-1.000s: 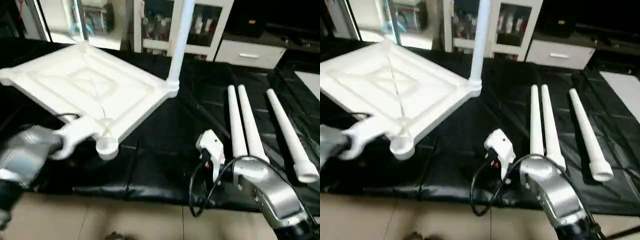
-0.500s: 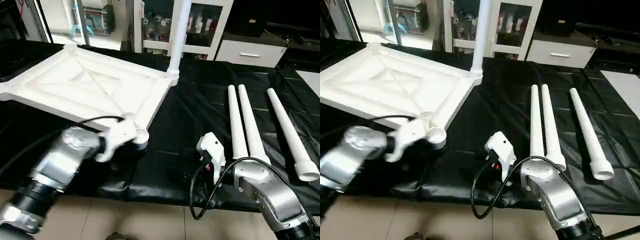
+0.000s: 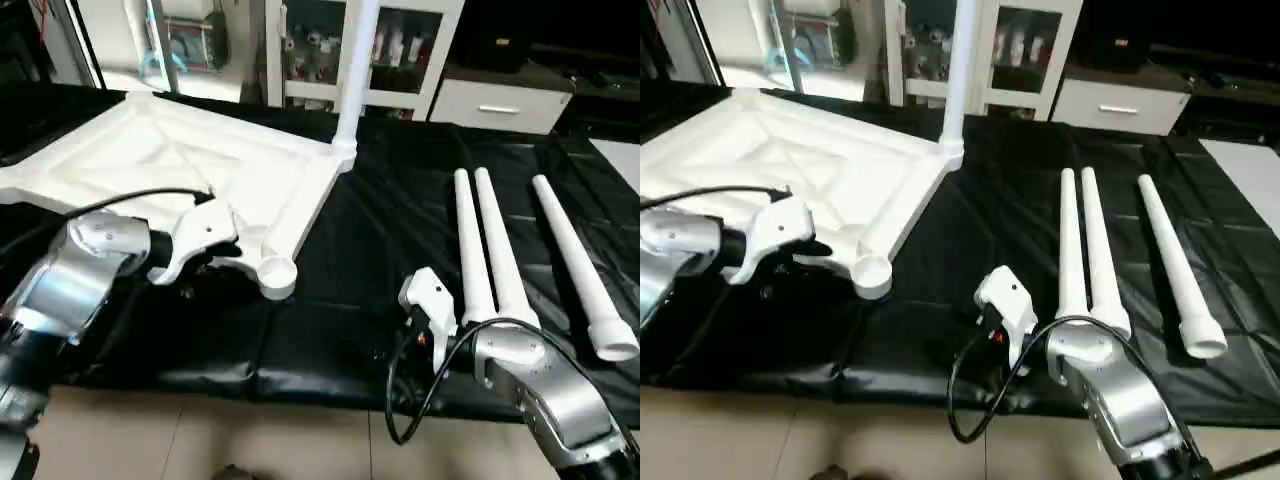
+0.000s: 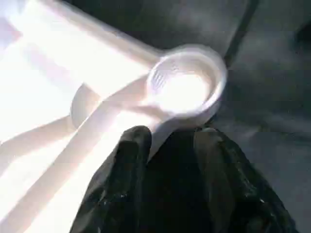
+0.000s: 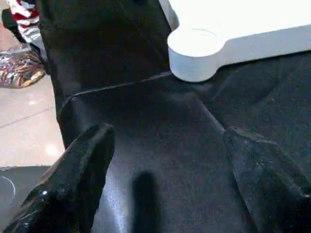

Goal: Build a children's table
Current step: Rotate table base

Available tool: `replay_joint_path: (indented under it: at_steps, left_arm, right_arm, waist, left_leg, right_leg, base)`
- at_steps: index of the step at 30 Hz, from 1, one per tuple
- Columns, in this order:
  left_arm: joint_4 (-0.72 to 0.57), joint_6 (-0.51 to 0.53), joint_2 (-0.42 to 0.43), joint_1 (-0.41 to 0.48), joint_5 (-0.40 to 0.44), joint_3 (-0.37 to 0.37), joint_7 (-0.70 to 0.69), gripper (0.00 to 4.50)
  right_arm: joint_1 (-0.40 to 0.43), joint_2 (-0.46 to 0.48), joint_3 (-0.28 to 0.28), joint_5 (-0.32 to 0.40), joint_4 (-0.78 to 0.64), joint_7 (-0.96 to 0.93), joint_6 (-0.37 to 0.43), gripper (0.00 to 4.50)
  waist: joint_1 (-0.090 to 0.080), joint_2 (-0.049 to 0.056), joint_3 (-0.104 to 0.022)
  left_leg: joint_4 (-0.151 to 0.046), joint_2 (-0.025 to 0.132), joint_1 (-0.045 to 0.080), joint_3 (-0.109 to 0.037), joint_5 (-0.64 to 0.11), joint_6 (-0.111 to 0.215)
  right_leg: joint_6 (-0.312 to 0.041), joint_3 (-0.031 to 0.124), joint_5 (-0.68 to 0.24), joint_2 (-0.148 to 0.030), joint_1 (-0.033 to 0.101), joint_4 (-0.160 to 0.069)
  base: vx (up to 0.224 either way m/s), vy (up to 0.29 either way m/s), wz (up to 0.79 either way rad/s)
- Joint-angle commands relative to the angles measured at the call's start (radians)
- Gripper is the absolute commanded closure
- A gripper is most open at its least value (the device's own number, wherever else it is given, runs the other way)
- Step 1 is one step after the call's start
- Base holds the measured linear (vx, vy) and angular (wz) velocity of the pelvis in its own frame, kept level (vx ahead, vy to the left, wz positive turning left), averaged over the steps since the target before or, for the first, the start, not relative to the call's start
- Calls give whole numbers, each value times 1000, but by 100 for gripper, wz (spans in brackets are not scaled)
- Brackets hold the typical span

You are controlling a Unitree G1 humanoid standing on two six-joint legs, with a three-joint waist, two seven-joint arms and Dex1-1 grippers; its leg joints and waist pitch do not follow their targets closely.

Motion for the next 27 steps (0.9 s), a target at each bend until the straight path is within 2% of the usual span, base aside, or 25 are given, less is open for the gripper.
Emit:
replay_joint_path:
  at_steps: [1, 2, 4, 5, 8, 12, 15, 22, 23, 27]
  left_arm:
    - [44, -58, -8, -34, 44, -38, 12, 251]
    - [71, -82, -14, -49, 60, -51, 10, 251]
    - [152, -145, -32, -88, 104, -88, 14, 251]
    - [198, -179, -42, -107, 128, -106, 17, 251]
    - [284, -252, -56, -138, 175, -136, 21, 251]
    - [421, -343, -87, -193, 219, -167, 51, 251]
    - [534, -414, -110, -231, 261, -204, 41, 251]
    - [647, -454, -132, -281, 298, -226, 28, 251]
    - [668, -466, -135, -293, 305, -228, 26, 276]
    - [735, -492, -153, -327, 315, -225, 8, 289]
  right_arm:
    - [-3, -8, -6, 7, -10, 4, -9, 68]
    - [-4, -8, -5, 7, -10, 6, -9, 68]
    - [-5, -9, -3, 7, -9, 9, -9, 68]
    - [-6, -9, -2, 6, -10, 10, -9, 68]
    - [-5, -10, 0, 5, -14, 11, -6, 68]
    - [0, -19, 2, 6, -22, 15, -5, 68]
    - [1, -20, 3, 5, -21, 17, -5, 68]
    - [-3, -21, 7, 3, -22, 17, -4, 68]
    - [-3, -22, 7, 2, -22, 18, -4, 68]
    - [-4, -23, 9, 0, -20, 19, -7, 68]
  waist:
    - [-1, 22, -64]
    - [-1, 21, -67]
    - [1, 16, -66]
    - [1, 19, -67]
    - [1, 18, -66]
    - [1, 21, -69]
    - [2, 19, -67]
    - [4, 20, -67]
    - [5, 19, -68]
    - [5, 19, -68]
  left_leg:
    - [-80, 19, 12, -8, -265, -44]
    - [-78, 20, 11, -7, -238, -46]
    - [-75, 17, 11, -5, -226, -40]
    - [-76, 18, 8, -6, -220, -42]
    - [-76, 19, 10, -7, -238, -45]
    - [-73, 19, 10, -7, -222, -44]
    - [-74, 19, 10, -6, -231, -43]
    - [-76, 22, 11, -9, -246, -48]
    - [-75, 22, 12, -9, -244, -47]
    - [-74, 21, 10, -8, -232, -44]
  right_leg:
    - [-158, 43, -180, -46, 40, -65]
    - [-169, 42, -136, -47, 42, -60]
    - [-175, 43, -126, -47, 42, -61]
    - [-176, 43, -120, -49, 45, -58]
    - [-172, 43, -140, -52, 45, -63]
    - [-181, 43, -98, -52, 46, -58]
    - [-186, 43, -106, -52, 47, -60]
    - [-194, 44, -118, -57, 49, -59]
    - [-195, 44, -116, -57, 48, -60]
    - [-205, 44, -87, -57, 50, -57]
  base:
    - [0, 0, 0]
    - [0, 0, 0]
    - [0, 0, 0]
    - [0, 0, 0]
    - [0, 0, 0]
    - [0, 0, 0]
    - [0, 0, 0]
    - [0, 0, 0]
    - [0, 0, 0]
    - [0, 0, 0]
